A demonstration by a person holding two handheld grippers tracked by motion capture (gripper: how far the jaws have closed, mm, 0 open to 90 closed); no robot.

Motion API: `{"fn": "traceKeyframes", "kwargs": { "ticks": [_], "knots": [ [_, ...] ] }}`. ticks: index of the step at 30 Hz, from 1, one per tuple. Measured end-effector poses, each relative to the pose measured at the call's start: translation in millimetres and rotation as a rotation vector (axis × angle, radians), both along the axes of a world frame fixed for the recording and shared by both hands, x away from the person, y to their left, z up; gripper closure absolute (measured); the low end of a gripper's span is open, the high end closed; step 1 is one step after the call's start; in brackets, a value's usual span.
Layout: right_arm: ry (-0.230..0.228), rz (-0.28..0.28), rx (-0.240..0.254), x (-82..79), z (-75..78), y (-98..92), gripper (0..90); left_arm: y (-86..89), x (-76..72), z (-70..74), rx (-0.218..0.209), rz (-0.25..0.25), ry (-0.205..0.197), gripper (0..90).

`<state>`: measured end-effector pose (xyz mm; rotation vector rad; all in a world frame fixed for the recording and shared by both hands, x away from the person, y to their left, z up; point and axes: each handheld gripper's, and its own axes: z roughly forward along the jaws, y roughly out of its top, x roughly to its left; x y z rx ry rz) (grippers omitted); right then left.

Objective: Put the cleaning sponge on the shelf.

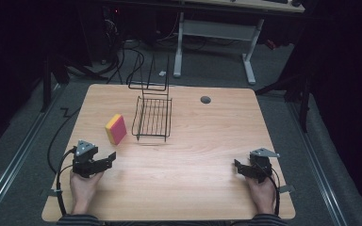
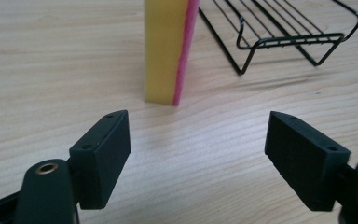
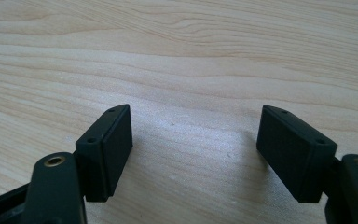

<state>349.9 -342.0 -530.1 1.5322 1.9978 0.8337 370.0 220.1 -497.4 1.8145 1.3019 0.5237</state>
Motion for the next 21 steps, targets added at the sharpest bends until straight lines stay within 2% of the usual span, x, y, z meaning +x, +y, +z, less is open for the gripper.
{"fn": "traceKeyframes", "kwargs": {
  "ticks": [6,9,14,17,21],
  "knots": [
    [0.0,0.001,-0.001,0.0,0.0,0.0,26.9,-3.3,5.2,8.9,0.001,-0.001,-0.024,23.5],
    [0.0,0.001,-0.001,0.0,0.0,-0.1,26.9,-4.4,11.5,14.7,0.016,0.009,-0.04,23.8],
    [0.0,0.001,0.0,0.0,0.0,0.0,26.9,-3.8,19.9,19.3,0.031,0.024,-0.043,24.8],
    [0.0,0.001,0.0,0.0,0.0,0.0,26.9,-1.5,27.4,22.7,0.02,0.044,-0.045,26.4],
    [0.0,0.001,0.0,0.0,0.0,0.0,26.8,-0.4,31.7,25.3,0.01,0.046,-0.054,27.1]
  ]
}}
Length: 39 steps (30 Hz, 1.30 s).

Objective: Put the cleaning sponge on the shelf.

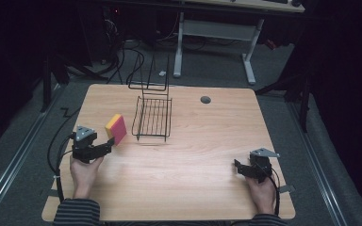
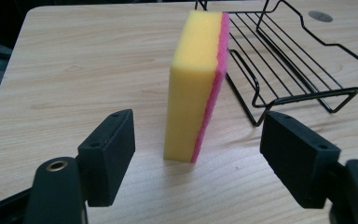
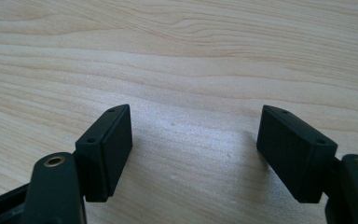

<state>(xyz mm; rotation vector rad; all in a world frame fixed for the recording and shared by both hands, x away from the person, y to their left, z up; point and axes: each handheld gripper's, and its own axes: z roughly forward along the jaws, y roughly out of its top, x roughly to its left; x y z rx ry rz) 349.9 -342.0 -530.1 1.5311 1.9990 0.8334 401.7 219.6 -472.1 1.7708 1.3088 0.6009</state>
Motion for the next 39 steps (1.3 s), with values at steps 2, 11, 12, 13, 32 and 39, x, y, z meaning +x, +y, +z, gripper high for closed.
{"fn": "traceKeyframes", "kwargs": {
  "ticks": [2,11,12,13,32,39],
  "knots": [
    [0.001,-0.001,0.001,-0.1,0.0,0.1,26.8,0.1,1.7,0.8,0.004,-0.004,0.004,27.4],
    [0.001,-0.002,0.001,-0.1,0.0,0.1,26.8,-4.0,19.9,-2.2,-0.003,-0.014,0.009,31.7],
    [0.001,-0.001,0.001,-0.1,0.0,0.1,26.8,-4.9,22.1,-2.9,-0.002,-0.015,0.014,32.6],
    [0.001,-0.001,0.001,-0.1,0.0,0.1,26.9,-5.4,23.8,-3.5,0.002,-0.018,0.018,33.3],
    [-0.001,0.002,-0.001,-0.1,-0.1,0.0,26.8,-6.3,42.1,-21.9,-0.025,-0.025,0.044,50.3],
    [-0.001,0.002,-0.001,-0.1,0.0,0.0,26.8,-7.4,41.1,-21.5,-0.024,-0.041,0.022,56.4]
  ]
}}
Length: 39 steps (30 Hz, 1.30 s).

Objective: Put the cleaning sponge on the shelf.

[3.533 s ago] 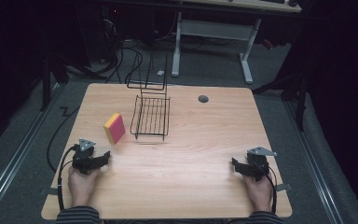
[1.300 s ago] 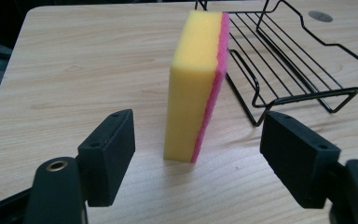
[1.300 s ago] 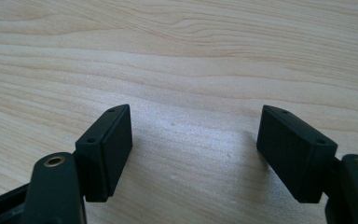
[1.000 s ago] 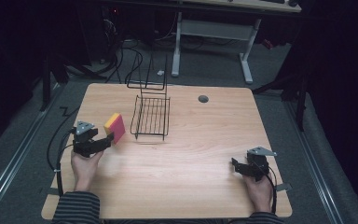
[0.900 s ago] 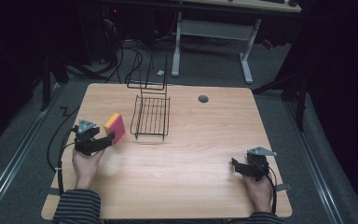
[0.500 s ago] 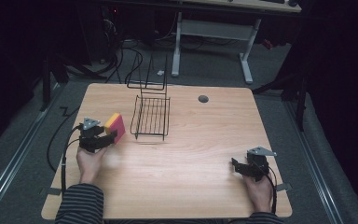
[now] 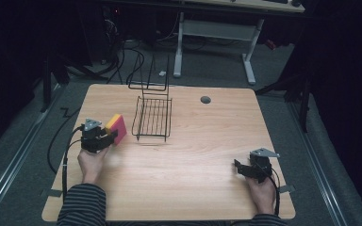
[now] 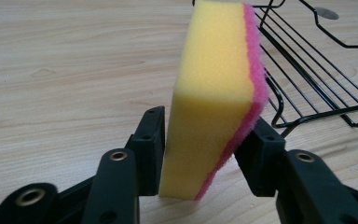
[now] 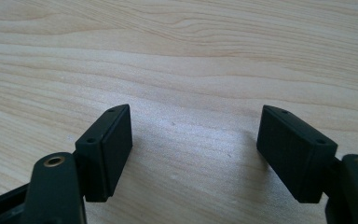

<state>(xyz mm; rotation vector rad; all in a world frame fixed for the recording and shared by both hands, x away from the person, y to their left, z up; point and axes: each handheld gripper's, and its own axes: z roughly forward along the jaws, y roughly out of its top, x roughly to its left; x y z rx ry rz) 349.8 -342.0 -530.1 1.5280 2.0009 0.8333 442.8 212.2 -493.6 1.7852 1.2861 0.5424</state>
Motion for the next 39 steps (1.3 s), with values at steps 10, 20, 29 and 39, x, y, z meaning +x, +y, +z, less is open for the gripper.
{"fn": "traceKeyframes", "kwargs": {
  "ticks": [10,20,29,39],
  "knots": [
    [0.0,0.0,0.0,0.0,0.0,0.0,26.8,-0.2,-3.8,3.7,-0.005,-0.013,-0.017,61.1],
    [-0.003,0.005,-0.004,-0.1,-0.1,-0.4,26.7,4.6,-27.7,4.9,-0.03,-0.041,-0.026,61.2],
    [-0.003,0.005,-0.004,-0.1,-0.1,-0.3,26.7,9.2,-50.3,17.7,-0.056,-0.063,-0.067,61.4],
    [-0.004,0.007,-0.005,0.0,-0.2,-0.4,26.7,-6.3,-59.4,32.8,-0.068,-0.143,-0.102,61.5]
  ]
}}
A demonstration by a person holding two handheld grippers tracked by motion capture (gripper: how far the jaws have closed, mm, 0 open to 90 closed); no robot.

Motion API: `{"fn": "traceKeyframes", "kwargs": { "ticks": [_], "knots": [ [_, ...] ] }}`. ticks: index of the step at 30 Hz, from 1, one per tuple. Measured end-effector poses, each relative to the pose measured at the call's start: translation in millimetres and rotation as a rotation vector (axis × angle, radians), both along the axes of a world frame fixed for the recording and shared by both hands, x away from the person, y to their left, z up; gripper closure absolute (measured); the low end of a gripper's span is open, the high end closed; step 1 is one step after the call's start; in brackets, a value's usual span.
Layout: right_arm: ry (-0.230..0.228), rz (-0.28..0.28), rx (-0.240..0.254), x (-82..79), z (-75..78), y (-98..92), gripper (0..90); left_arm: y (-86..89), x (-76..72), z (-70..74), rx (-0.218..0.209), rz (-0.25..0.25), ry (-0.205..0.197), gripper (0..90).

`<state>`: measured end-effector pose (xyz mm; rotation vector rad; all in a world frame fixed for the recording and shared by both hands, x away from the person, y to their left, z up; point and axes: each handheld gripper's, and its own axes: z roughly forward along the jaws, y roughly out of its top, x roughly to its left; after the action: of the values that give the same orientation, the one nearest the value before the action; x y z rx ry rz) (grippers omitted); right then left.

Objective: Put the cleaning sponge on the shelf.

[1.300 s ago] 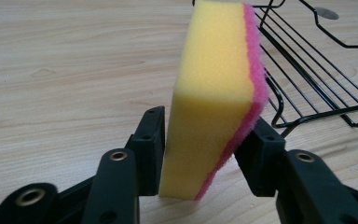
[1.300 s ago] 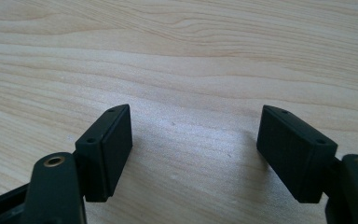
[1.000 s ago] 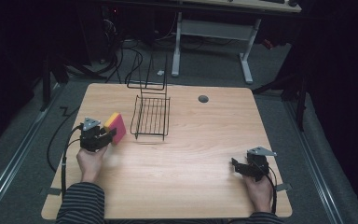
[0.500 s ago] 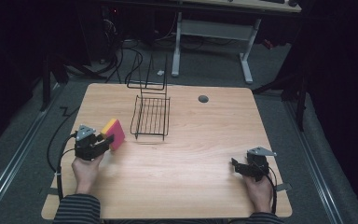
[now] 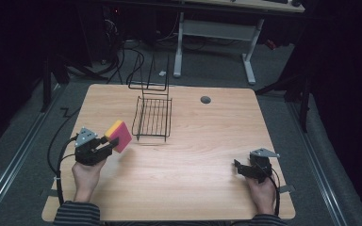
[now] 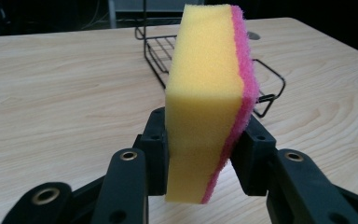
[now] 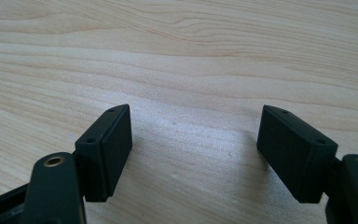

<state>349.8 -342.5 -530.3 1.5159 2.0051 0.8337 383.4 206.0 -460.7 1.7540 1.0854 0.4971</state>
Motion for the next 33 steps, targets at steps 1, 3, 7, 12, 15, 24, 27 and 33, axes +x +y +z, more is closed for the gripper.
{"fn": "traceKeyframes", "kwargs": {
  "ticks": [1,3,7,12,15,24,27,33],
  "knots": [
    [0.0,0.0,0.0,0.0,0.0,0.0,26.7,0.0,0.0,0.0,0.0,0.0,0.0,61.5],
    [0.0,0.0,0.0,0.0,0.0,0.0,26.7,-5.0,1.0,3.0,-0.002,-0.017,-0.005,61.5],
    [0.0,0.0,0.0,0.0,0.0,0.0,26.7,-10.1,1.6,7.4,-0.006,-0.032,-0.016,61.6],
    [0.0,0.0,0.0,0.0,0.0,0.0,26.7,-14.8,4.2,13.0,-0.006,-0.05,-0.029,61.7],
    [0.0,0.0,0.0,0.0,0.0,0.0,26.7,-18.2,6.1,15.7,0.002,-0.061,-0.036,61.7],
    [0.0,0.0,0.0,-0.1,0.0,0.0,26.7,-28.8,15.4,22.6,0.016,-0.088,-0.05,61.7],
    [0.0,0.0,0.0,-0.1,0.0,0.0,26.7,-32.8,21.4,24.4,0.02,-0.099,-0.052,61.7],
    [0.001,-0.002,0.0,-0.2,0.0,0.1,26.7,-33.6,33.7,27.1,0.026,-0.09,-0.054,61.7]
  ]
}}
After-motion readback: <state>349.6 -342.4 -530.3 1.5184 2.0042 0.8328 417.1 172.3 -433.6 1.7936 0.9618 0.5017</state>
